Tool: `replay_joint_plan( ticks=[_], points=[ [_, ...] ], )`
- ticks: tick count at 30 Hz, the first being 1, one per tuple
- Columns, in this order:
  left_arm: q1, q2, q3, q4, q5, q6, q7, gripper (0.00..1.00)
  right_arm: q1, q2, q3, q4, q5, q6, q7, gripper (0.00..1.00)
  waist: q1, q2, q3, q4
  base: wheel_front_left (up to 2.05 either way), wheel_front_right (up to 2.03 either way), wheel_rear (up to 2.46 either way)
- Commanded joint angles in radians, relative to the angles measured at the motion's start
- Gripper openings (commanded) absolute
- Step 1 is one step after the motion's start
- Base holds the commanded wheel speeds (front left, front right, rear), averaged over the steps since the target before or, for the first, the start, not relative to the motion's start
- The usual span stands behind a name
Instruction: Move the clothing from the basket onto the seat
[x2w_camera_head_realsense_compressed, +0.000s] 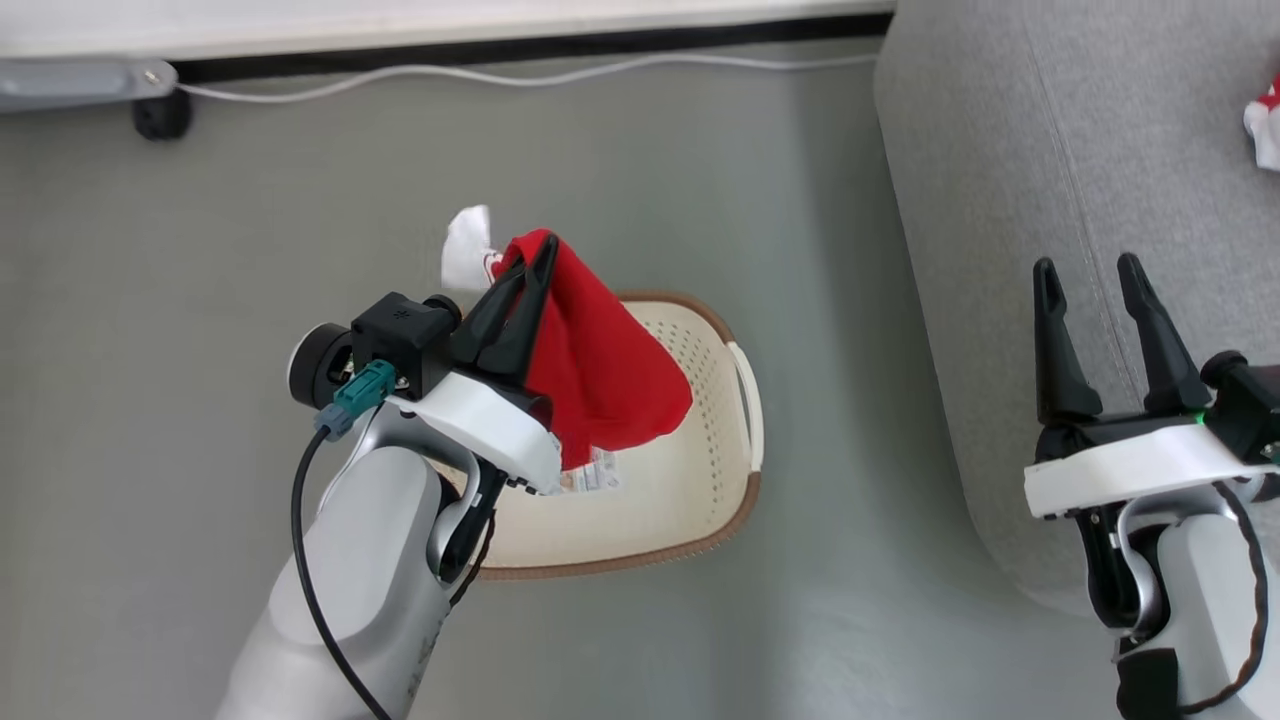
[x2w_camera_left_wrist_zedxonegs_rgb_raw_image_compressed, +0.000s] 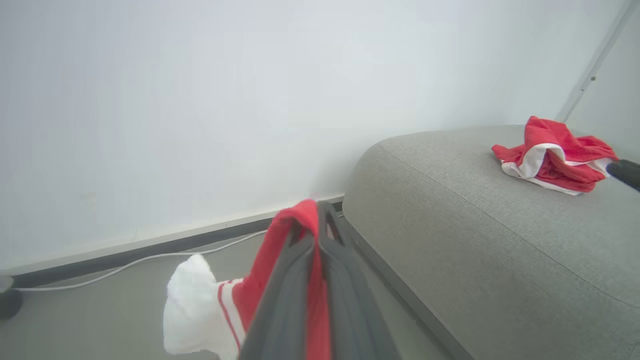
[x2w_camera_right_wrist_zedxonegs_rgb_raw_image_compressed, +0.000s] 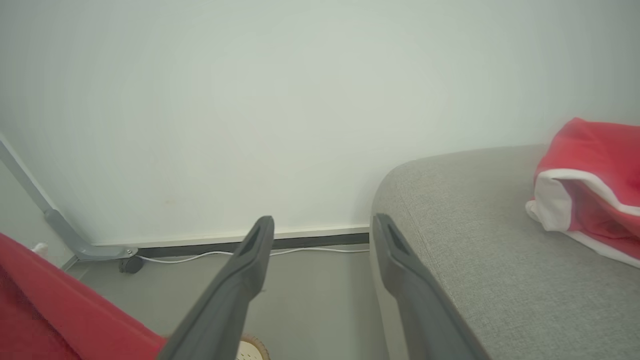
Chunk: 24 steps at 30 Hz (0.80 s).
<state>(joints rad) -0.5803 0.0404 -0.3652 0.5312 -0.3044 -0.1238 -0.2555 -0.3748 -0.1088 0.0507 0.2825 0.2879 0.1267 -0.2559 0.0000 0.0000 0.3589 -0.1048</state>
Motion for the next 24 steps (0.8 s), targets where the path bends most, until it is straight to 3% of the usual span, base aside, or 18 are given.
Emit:
replay_joint_plan(
  ticks=[1,24],
  points=[
    [0.001,0.010,0.022,-0.046,-0.011,-0.006,-0.006,0.00,0.018,-0.012,0.017,-0.013,-0.018,0.004,-0.006,1.00,0.0000,0.0000,-0.042,0.033,0.00,0.00,0.00],
    [-0.065,0.034,-0.035,-0.235,-0.056,-0.007,-0.006,0.00,0.145,-0.014,0.016,0.060,-0.045,0.004,-0.006,1.00,0.0000,0.0000,-0.226,0.134,0.00,0.00,0.00]
  ],
)
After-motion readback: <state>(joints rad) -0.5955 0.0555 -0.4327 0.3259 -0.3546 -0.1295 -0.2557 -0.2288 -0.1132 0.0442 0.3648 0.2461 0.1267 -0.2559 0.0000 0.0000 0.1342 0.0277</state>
